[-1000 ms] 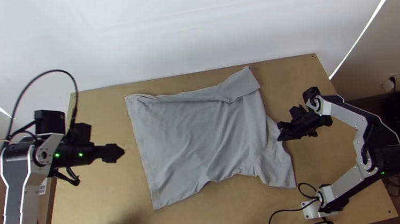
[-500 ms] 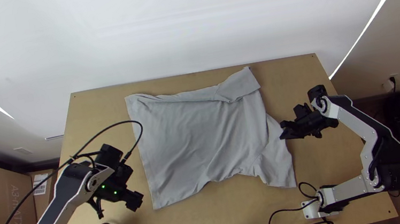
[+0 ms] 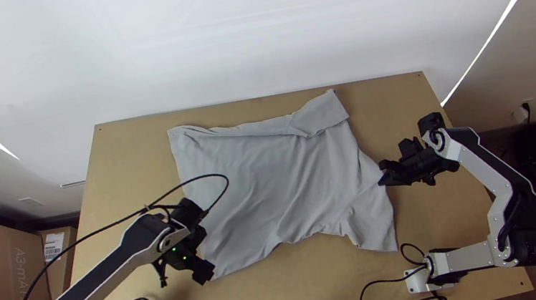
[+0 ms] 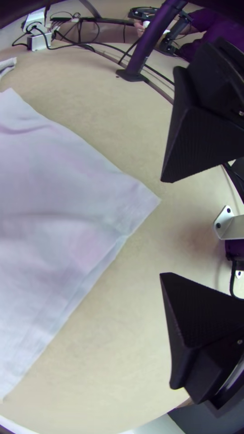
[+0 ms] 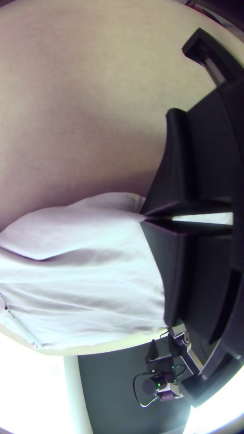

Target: Fold the t-shirt

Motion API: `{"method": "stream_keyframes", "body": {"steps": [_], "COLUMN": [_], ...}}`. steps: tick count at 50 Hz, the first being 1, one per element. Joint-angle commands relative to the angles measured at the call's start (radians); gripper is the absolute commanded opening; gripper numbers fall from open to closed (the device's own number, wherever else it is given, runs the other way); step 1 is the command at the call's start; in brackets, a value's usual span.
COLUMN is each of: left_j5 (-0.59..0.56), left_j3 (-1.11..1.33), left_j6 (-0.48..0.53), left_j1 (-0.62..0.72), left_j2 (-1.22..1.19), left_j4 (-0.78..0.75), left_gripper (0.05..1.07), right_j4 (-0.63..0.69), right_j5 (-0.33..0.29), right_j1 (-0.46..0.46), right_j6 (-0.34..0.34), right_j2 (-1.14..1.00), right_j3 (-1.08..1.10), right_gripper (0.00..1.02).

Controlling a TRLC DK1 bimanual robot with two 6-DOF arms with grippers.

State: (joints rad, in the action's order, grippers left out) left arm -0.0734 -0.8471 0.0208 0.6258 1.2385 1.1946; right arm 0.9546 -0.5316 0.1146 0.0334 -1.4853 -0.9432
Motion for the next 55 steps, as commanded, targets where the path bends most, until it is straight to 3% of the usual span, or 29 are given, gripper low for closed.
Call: {"method": "stream_keyframes", "body": {"steps": [1, 35, 43, 51, 55], "left_j5": [0.001, 0.001, 0.001, -0.003, -0.005], "left_j3": [0.002, 0.049, 0.075, 0.098, 0.100], "left_j6": [-0.041, -0.081, -0.082, -0.065, -0.045], "left_j1": [0.045, 0.175, 0.203, 0.199, 0.155], "left_j2": [0.056, 0.202, 0.196, 0.168, 0.148], "left_j4": [-0.015, -0.072, -0.118, -0.207, -0.236], "left_gripper": [1.01, 1.00, 0.65, 0.08, 0.08], "right_j4": [0.013, 0.013, 0.013, 0.013, 0.013], "right_j5": [0.001, -0.001, 0.001, 0.001, 0.001], "right_j1": [0.005, 0.014, 0.017, 0.045, 0.076], "right_j6": [0.017, 0.017, 0.014, 0.008, -0.013], "right_j2": [0.014, 0.017, 0.017, 0.023, 0.026], "right_j3": [-0.012, 0.001, 0.006, 0.006, 0.009], "right_gripper": [0.02, 0.02, 0.02, 0.02, 0.02]}}
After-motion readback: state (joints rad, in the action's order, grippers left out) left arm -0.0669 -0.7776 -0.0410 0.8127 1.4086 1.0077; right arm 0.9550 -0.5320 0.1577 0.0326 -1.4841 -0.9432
